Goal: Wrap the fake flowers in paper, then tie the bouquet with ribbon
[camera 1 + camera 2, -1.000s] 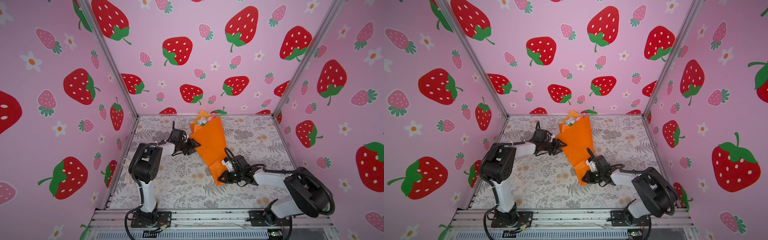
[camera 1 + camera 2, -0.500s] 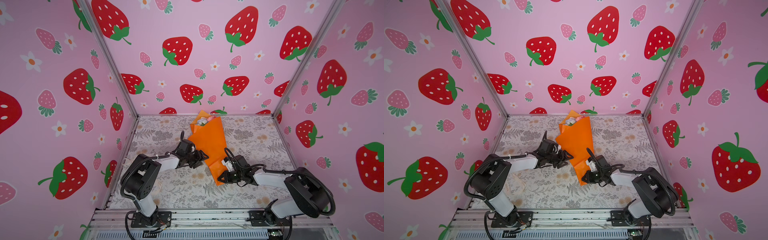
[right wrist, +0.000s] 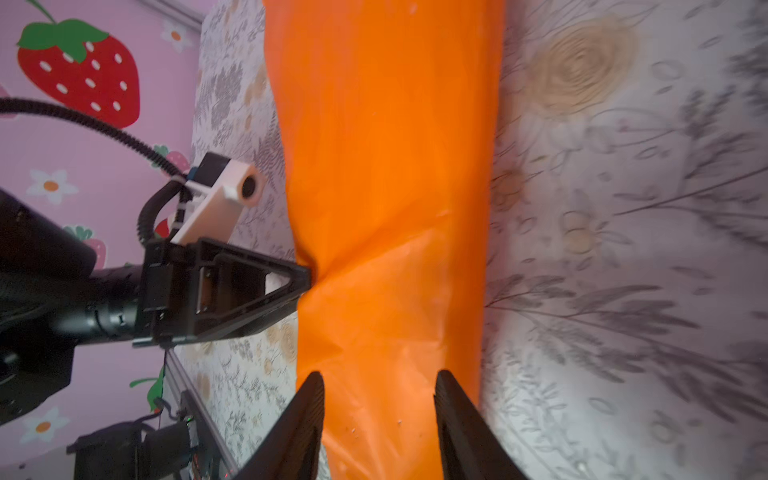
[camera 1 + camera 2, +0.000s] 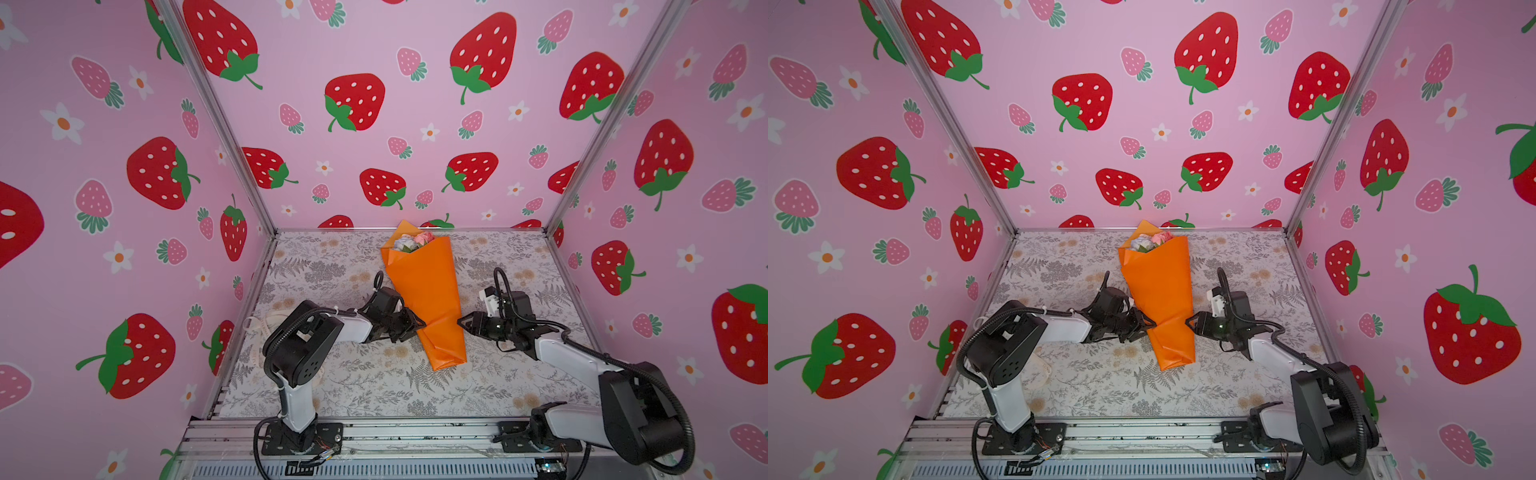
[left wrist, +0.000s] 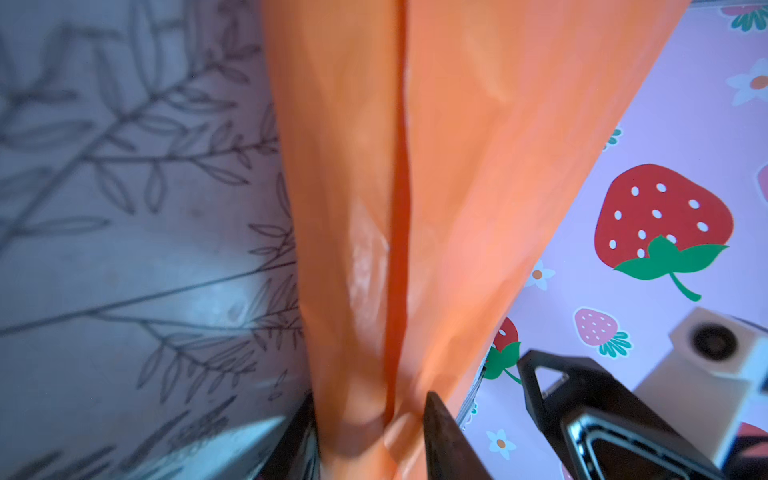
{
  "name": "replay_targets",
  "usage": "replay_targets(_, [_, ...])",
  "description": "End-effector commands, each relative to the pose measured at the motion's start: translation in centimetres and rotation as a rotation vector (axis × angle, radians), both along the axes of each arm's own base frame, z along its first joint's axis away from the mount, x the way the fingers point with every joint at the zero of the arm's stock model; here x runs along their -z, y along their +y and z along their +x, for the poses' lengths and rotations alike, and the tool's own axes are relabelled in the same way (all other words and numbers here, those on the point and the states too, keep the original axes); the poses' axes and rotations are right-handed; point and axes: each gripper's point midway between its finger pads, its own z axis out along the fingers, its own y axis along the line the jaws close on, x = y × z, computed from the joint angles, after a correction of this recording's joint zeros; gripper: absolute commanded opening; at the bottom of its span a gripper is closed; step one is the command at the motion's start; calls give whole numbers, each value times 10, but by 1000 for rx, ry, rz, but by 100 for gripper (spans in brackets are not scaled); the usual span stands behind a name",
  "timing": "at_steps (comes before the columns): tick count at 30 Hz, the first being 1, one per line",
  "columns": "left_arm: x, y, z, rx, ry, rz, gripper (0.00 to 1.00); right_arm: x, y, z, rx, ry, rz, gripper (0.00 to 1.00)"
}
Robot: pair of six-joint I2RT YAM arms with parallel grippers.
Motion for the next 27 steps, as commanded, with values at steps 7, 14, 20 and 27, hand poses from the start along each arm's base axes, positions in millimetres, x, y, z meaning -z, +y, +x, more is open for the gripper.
replay_targets(7, [13, 2, 19, -19, 15, 6, 29, 25, 18, 41, -90, 53, 31, 48])
replay_targets(14, [9, 7, 44, -18, -10, 0, 24, 40, 28, 47, -111, 97, 89, 35])
replay_targets(20, [11, 18, 73, -31, -12, 1, 22, 44, 36, 56, -85, 107, 154, 22])
replay_targets(27, [19, 23, 99, -42, -3, -13, 21, 53, 44, 83, -47, 121, 173, 15])
